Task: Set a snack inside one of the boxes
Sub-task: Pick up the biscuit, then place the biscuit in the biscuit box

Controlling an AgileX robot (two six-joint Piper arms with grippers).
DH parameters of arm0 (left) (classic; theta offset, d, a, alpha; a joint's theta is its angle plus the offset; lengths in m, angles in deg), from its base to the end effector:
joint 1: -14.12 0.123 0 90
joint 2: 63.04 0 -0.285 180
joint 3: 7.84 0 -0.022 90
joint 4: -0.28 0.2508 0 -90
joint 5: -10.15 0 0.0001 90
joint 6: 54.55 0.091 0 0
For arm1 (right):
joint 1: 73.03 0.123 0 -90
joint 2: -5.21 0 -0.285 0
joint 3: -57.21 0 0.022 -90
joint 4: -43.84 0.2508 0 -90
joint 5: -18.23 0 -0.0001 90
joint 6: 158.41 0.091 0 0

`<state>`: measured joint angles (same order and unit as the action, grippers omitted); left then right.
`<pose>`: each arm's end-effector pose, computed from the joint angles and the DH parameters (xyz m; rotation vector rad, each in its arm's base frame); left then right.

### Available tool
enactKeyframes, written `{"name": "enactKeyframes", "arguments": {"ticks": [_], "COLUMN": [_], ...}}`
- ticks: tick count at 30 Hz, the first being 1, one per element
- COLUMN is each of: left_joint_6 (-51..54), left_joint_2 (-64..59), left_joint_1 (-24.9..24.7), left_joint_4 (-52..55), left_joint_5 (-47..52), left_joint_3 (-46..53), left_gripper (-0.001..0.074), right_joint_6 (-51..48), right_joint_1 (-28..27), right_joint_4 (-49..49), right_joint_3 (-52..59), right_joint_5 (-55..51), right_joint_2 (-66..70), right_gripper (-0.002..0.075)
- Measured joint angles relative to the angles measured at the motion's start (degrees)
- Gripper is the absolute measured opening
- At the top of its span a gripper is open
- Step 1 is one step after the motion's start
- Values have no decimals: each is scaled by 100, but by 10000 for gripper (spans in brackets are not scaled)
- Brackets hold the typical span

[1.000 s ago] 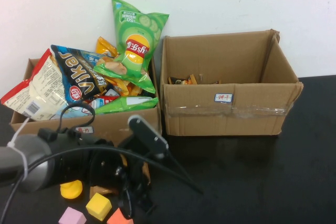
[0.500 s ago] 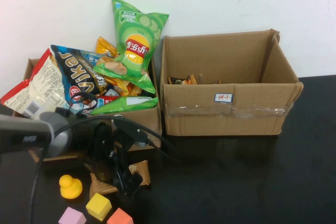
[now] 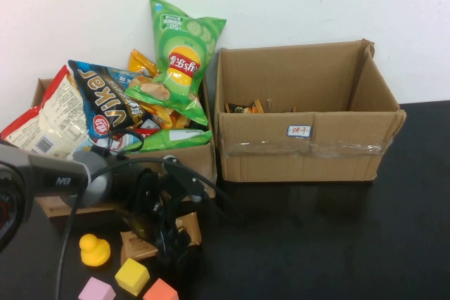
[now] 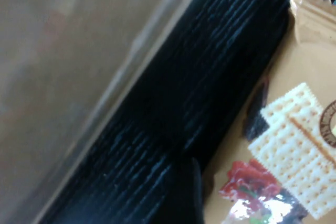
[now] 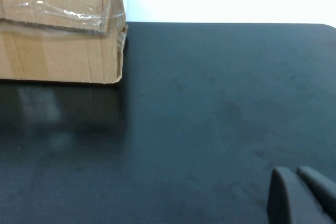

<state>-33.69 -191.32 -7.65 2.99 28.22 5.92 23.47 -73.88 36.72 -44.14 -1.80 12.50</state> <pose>0.3525 -0.1393 0.0769 1.0706 2.5810 0.0276 0.0533 -0.0047 0.1740 -0.0343 1.8478 -0.1082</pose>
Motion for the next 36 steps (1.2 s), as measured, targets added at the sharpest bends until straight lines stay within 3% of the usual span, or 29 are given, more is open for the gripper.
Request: {"name": "enactKeyframes", "arguments": {"ticks": [4, 15, 25, 29, 36], "left_joint_6": [94, 140, -198, -241, -276], "left_joint_2": [-12, 214, 1915, 2590, 2788], "left_joint_1": [0, -420, -1258, -1474, -1460], "left_joint_4": [-271, -585, -642, -708, -722], "left_joint_5": [142, 609, 1048, 130, -3557], "left_joint_3": [-12, -9, -9, -1, -1], "left_gripper": [459, 462, 461, 461, 461], "right_joint_6": [0, 0, 0, 0, 0], "right_joint_1": [0, 0, 0, 0, 0], "right_joint_4": [0, 0, 0, 0, 0], "right_joint_3": [0, 0, 0, 0, 0], "right_joint_5": [0, 0, 0, 0, 0], "right_joint_2": [0, 0, 0, 0, 0], "right_gripper": [-1, -1, -1, -1, -1]}}
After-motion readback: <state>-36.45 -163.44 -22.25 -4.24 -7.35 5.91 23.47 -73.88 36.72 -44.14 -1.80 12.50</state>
